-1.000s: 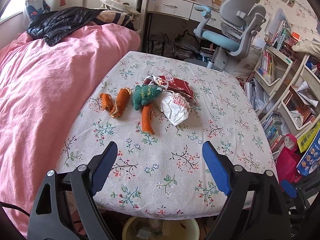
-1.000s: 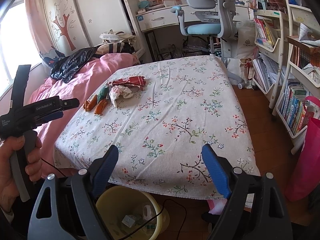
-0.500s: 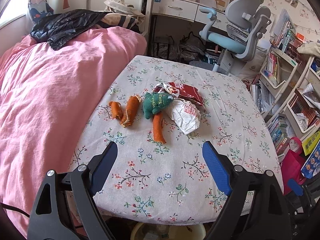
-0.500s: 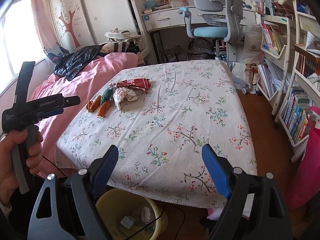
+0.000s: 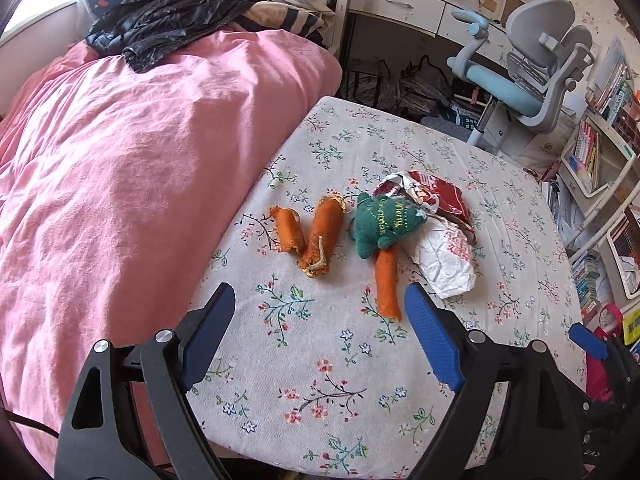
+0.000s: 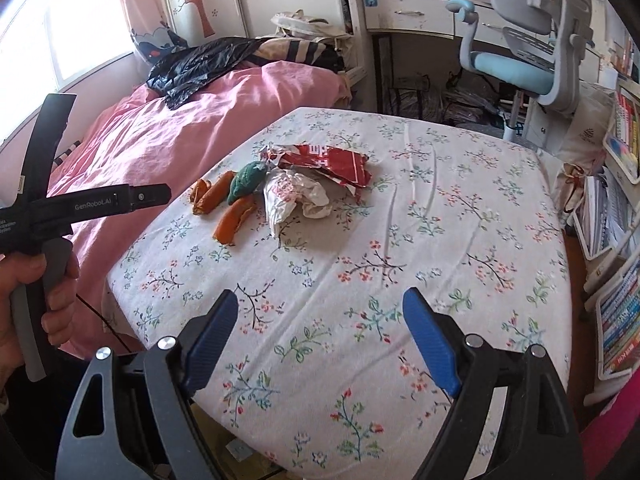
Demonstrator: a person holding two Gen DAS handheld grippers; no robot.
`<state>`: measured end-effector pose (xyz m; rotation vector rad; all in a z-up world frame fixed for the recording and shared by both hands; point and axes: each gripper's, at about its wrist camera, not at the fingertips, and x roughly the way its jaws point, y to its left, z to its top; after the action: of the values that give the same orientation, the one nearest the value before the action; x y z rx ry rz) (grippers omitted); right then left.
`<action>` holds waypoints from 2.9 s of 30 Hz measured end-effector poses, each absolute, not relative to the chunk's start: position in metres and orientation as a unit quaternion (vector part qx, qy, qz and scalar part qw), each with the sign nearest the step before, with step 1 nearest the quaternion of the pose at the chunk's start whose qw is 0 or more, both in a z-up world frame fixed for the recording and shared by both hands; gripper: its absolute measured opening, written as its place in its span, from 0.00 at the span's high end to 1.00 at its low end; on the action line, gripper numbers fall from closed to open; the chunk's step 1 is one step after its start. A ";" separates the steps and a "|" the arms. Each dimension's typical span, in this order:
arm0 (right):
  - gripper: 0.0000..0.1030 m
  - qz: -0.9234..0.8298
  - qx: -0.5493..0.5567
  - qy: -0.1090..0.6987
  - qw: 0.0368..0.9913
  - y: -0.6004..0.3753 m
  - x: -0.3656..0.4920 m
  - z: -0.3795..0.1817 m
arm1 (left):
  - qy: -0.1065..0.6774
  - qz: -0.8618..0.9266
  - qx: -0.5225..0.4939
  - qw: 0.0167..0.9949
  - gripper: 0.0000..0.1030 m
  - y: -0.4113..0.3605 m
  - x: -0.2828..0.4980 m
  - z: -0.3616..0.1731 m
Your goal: Collect trash
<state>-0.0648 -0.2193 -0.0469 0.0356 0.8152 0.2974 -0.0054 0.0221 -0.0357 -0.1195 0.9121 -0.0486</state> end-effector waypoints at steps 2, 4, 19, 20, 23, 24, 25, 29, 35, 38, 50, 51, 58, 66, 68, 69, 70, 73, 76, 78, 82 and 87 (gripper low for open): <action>0.23 0.155 0.014 0.397 0.905 -0.210 -0.053 -0.048 | 0.446 -0.023 -0.059 0.893 0.19 0.023 0.002 -0.039; 0.23 0.164 0.006 0.396 0.903 -0.200 -0.043 -0.050 | 0.448 -0.023 -0.060 0.892 0.19 0.024 0.008 -0.042; 0.28 0.177 -0.015 0.409 0.895 -0.173 0.023 -0.069 | 0.453 -0.045 -0.047 0.889 0.19 0.006 0.058 -0.056; 0.29 0.177 -0.016 0.411 0.894 -0.171 0.025 -0.071 | 0.453 -0.049 -0.047 0.889 0.19 0.004 0.061 -0.056; 0.41 0.180 -0.019 0.419 0.890 -0.170 0.031 -0.075 | 0.454 -0.062 -0.045 0.888 0.19 -0.004 0.067 -0.058; 0.47 0.182 -0.018 0.424 0.887 -0.170 0.033 -0.077 | 0.455 -0.067 -0.045 0.887 0.19 -0.006 0.070 -0.059; 0.57 0.185 -0.016 0.431 0.883 -0.171 0.035 -0.080 | 0.455 -0.071 -0.043 0.887 0.19 -0.009 0.072 -0.060; 0.81 0.194 -0.006 0.439 0.877 -0.177 0.035 -0.082 | 0.463 -0.076 -0.037 0.882 0.19 -0.015 0.084 -0.068; 0.91 0.199 -0.001 0.444 0.874 -0.186 0.032 -0.079 | 0.473 -0.111 -0.038 0.873 0.42 -0.023 0.098 -0.077; 0.91 0.199 -0.004 0.442 0.875 -0.191 0.027 -0.075 | 0.479 -0.129 -0.048 0.867 0.64 -0.024 0.102 -0.080; 0.91 0.185 0.027 0.418 0.889 -0.225 0.004 -0.055 | 0.450 -0.139 -0.082 0.878 0.99 -0.007 0.085 -0.054; 0.91 0.184 0.030 0.416 0.890 -0.227 0.002 -0.054 | 0.447 -0.140 -0.083 0.880 0.99 -0.006 0.082 -0.051; 0.91 0.183 0.051 0.399 0.897 -0.245 -0.017 -0.045 | 0.430 -0.138 -0.104 0.886 0.99 0.015 0.061 -0.035; 0.91 0.198 0.048 0.389 0.898 -0.241 -0.037 -0.040 | 0.423 -0.137 -0.108 0.889 0.99 0.023 0.042 -0.030; 0.91 0.202 0.045 0.388 0.898 -0.240 -0.042 -0.040 | 0.426 -0.137 -0.108 0.888 0.99 0.024 0.040 -0.031; 0.91 0.202 0.045 0.387 0.898 -0.240 -0.044 -0.040 | 0.431 -0.135 -0.104 0.886 0.99 0.025 0.041 -0.033; 0.91 0.203 0.046 0.387 0.898 -0.240 -0.045 -0.040 | 0.435 -0.119 -0.101 0.887 0.99 0.027 0.043 -0.036; 0.91 0.206 0.047 0.386 0.898 -0.241 -0.045 -0.040 | 0.449 -0.069 -0.098 0.885 0.96 0.040 0.052 -0.044; 0.91 0.210 0.048 0.390 0.895 -0.238 -0.042 -0.043 | 0.450 -0.035 -0.103 0.886 0.66 0.053 0.063 -0.051; 0.91 0.216 0.042 0.393 0.893 -0.234 -0.040 -0.044 | 0.454 -0.023 -0.098 0.885 0.50 0.053 0.072 -0.057; 0.91 0.222 0.017 0.396 0.891 -0.222 -0.041 -0.047 | 0.490 -0.028 -0.050 0.870 0.46 0.031 0.087 -0.080; 0.91 0.229 0.007 0.403 0.886 -0.217 -0.042 -0.054 | 0.499 -0.060 -0.034 0.864 0.69 0.021 0.086 -0.086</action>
<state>-0.0416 -0.2173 -0.0538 0.0150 0.8371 0.4765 0.0863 0.0207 -0.0858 -0.0720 1.0459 -0.1251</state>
